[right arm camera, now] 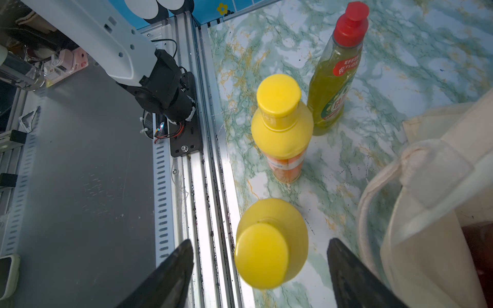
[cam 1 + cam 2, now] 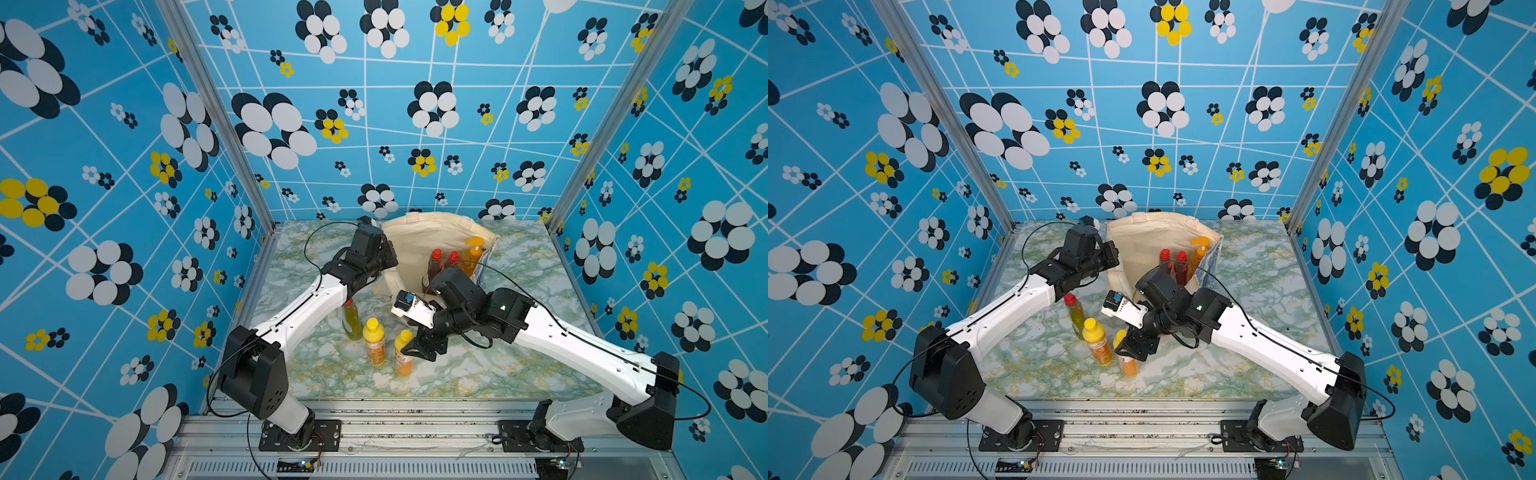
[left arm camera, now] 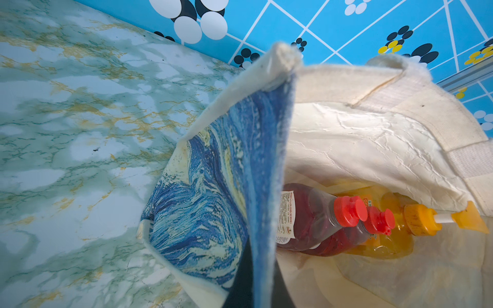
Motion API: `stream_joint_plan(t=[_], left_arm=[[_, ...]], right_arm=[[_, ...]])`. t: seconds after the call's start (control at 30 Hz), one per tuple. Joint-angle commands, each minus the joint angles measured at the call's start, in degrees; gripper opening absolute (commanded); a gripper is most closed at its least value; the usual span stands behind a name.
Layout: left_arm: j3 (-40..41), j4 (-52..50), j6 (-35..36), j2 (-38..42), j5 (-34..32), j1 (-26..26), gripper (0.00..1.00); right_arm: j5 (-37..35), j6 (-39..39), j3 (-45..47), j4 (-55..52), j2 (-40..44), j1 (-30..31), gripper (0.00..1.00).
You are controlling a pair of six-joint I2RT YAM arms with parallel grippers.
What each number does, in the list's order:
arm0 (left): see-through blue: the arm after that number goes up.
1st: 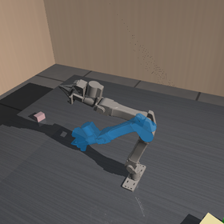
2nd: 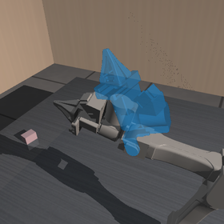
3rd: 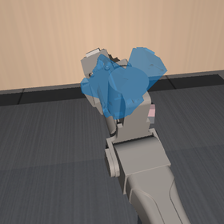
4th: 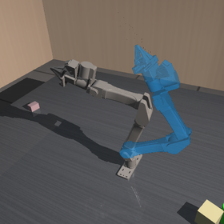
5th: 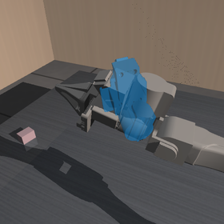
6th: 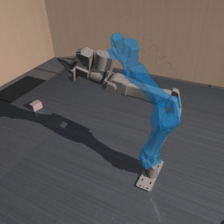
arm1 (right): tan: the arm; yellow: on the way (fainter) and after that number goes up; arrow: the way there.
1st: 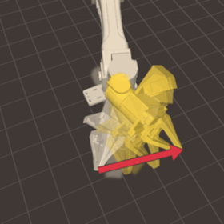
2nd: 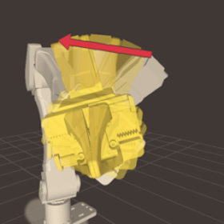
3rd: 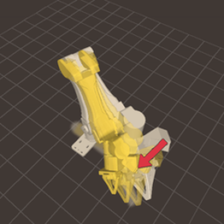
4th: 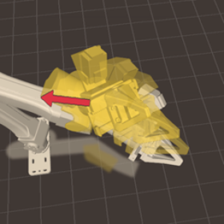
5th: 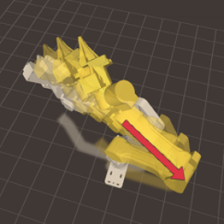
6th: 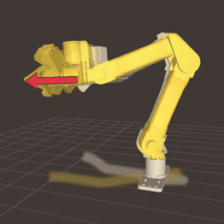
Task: Pack dish soap into the shopping bag
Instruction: Pick up the bottle of dish soap at the center of the board.
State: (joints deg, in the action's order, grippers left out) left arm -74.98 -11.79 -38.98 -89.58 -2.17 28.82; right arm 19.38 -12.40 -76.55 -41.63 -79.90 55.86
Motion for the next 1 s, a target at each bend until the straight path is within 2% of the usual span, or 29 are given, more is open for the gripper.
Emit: stream_joint_plan(t=[0.0,0.43,0.97], left_arm=[[-2.0,-1.44,0.91,-0.59,-1.1,-0.73,0.0],[-3.87,-2.53,0.75,-2.26,-0.55,-1.22,0.0],[-3.68,-2.62,0.63,-2.53,-0.29,-1.66,0.0]], right_arm=[[-2.06,-2.09,-1.72,-1.7,-1.32,1.25,0.82],[-6.27,-4.55,1.63,3.16,-3.94,2.06,0.83],[-5.75,-4.73,4.31,6.55,-7.59,2.14,0.82]])
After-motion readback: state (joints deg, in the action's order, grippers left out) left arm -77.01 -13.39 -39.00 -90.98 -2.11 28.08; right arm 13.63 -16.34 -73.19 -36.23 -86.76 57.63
